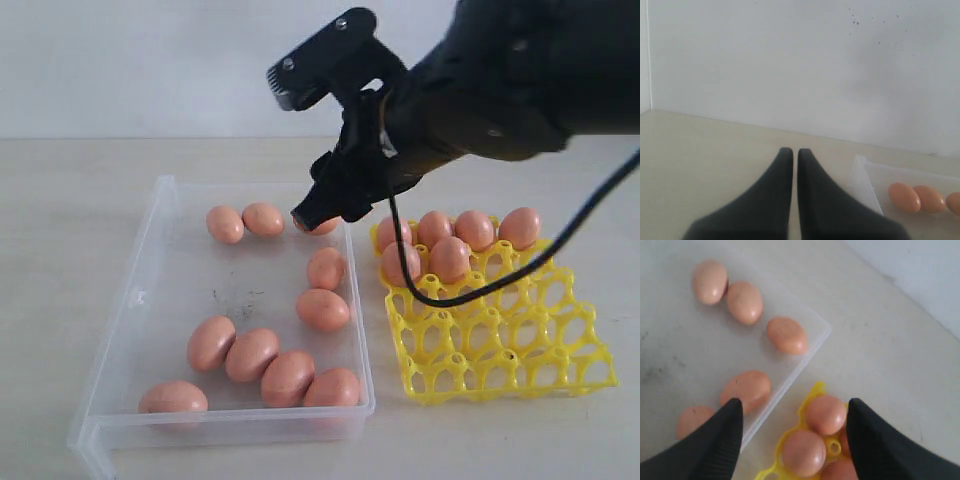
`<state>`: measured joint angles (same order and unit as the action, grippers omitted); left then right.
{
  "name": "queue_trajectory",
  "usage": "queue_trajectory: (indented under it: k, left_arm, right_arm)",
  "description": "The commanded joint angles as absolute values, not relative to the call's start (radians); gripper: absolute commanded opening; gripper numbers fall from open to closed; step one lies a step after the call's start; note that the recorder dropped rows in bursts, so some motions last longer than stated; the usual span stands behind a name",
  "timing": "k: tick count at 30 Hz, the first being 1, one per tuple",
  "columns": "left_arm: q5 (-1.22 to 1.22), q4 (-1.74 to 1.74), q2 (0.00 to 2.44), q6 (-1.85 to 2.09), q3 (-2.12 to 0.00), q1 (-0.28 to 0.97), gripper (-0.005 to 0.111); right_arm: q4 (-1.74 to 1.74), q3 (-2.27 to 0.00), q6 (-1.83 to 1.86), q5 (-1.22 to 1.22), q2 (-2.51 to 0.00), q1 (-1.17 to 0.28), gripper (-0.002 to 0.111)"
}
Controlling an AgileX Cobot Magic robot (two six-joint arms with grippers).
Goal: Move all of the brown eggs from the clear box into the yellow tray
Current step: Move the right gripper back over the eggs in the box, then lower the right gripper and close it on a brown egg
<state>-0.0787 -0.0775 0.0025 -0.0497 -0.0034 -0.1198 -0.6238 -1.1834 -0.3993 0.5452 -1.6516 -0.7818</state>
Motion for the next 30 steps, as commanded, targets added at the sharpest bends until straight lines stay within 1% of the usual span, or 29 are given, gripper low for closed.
queue_trajectory:
  k: [1,4,6,10,23,30]
  left_arm:
    - [-0.077,-0.086,0.0,-0.059,0.0,-0.118,0.004]
    - [-0.077,-0.086,0.0,-0.059,0.0,-0.118,0.004]
    - [-0.075,-0.086,0.0,-0.059,0.0,-0.118,0.004]
    - [-0.075,-0.086,0.0,-0.059,0.0,-0.118,0.004]
    - [-0.077,-0.086,0.0,-0.059,0.0,-0.118,0.004]
    - [-0.077,-0.086,0.0,-0.059,0.0,-0.118,0.004]
  right_arm:
    - [-0.396,-1.34,-0.119,0.779,-1.775,-0.798,0.055]
    - [-0.2,-1.398,0.132,0.809,-1.849,-0.798,0.055]
    - [-0.097,-1.398,0.289,0.822,-1.882,-0.798,0.055]
    - [-0.092,-1.398,0.356,0.837,-1.947,-0.798,0.055]
    - [-0.118,-1.398,0.376,0.692,-2.029,-0.798,0.055]
    - [-0.194,-1.398,0.344,0.681,-2.068,-0.796,0.055]
